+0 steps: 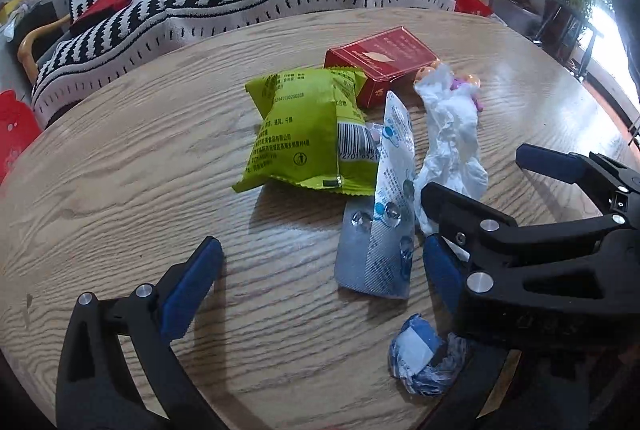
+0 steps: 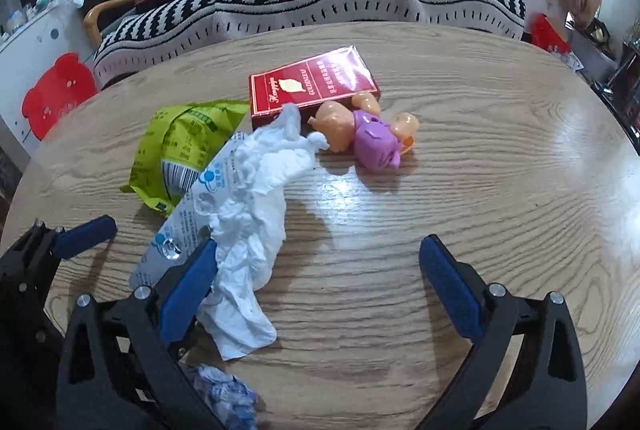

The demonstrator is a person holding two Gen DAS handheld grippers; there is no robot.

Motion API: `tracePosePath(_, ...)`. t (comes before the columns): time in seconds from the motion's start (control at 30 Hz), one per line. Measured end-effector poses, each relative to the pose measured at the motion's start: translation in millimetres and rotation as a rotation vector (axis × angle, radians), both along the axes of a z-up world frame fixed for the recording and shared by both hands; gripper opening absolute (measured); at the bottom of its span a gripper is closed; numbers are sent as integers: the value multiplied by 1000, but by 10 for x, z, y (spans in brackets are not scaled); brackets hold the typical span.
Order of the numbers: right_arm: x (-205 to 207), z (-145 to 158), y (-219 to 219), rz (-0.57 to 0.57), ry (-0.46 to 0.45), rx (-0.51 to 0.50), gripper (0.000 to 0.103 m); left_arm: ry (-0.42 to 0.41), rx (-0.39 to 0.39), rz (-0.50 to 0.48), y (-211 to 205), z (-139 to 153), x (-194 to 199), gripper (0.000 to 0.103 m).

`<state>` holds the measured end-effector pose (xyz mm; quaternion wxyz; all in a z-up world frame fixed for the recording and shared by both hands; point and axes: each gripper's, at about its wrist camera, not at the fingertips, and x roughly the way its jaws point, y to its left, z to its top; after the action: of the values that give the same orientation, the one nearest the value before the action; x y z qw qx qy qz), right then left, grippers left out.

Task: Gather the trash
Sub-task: 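Move both tools back over the table toward the blister pack and tissue, then grasp the blister pack with the left tool while the right tool grasps the white tissue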

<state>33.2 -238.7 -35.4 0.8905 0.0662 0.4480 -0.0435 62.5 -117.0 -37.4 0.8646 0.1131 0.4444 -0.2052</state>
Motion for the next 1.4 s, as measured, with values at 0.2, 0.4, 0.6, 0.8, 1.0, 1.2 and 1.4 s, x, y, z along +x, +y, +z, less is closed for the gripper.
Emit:
tracePosePath(0.2,-14,-10,-177,-34,-2,-16,96,-1,0,-39,-55,-1,72,97)
tracePosePath(0.4,-67,-6,-389,-54,0,-23,97,0,-2,-59,-76,-5,146,97)
tracePosePath(0.6,-59,-19,-341,-56,11,-47,97,0,0,-55,-75,-6,143,97)
tracePosePath(0.8,-39,-31,-307,-59,18,-54,98,2,-3,-37,-57,-2,153,97)
tracePosePath(1.0,-25,-28,-290,-60,18,-54,98,1,-3,-37,-57,-1,154,97)
tracePosePath(1.2,-24,-25,-294,-53,17,-53,98,-1,0,-38,-58,-2,152,97)
tracePosePath(1.4,-27,-27,-300,-46,17,-55,98,-1,0,-39,-60,-2,152,97)
